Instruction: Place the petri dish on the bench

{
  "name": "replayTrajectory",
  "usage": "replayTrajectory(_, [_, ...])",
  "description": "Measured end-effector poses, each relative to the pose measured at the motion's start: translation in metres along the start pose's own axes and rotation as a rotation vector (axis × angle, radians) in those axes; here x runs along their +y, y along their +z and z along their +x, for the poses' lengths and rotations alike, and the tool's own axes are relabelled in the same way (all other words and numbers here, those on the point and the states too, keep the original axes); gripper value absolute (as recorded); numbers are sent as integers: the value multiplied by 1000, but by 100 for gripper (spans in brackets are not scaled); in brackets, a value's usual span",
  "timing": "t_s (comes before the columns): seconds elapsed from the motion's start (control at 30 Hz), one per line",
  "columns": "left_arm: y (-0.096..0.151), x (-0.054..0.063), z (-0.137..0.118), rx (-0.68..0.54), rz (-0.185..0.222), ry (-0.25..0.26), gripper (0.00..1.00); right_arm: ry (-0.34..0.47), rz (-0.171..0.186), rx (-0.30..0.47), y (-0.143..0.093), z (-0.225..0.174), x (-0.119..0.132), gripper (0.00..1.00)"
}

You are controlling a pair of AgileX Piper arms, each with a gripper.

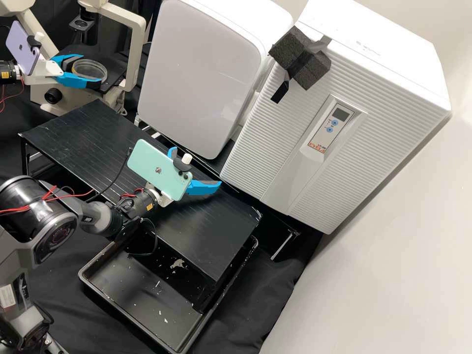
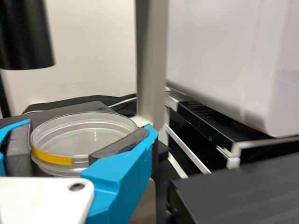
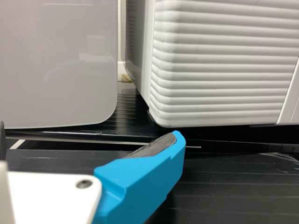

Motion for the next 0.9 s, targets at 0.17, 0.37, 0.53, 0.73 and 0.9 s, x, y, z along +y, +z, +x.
replayTrajectory(0.17, [8,-1,-9,-30,-14,-6,0,0,0,0,0,0,0,100])
replayTrajectory(0.37, [30,1,-16,-101,-3,-8,0,0,0,0,0,0,0,100])
replayTrajectory(0.53, [57,-1,-22,-196,37,-20,0,0,0,0,0,0,0,100])
replayTrajectory(0.73, [89,1,-27,-369,83,-19,0,0,0,0,0,0,0,100])
replayTrajectory(0.9, [110,-6,-33,-508,130,-57,0,0,0,0,0,0,0,100])
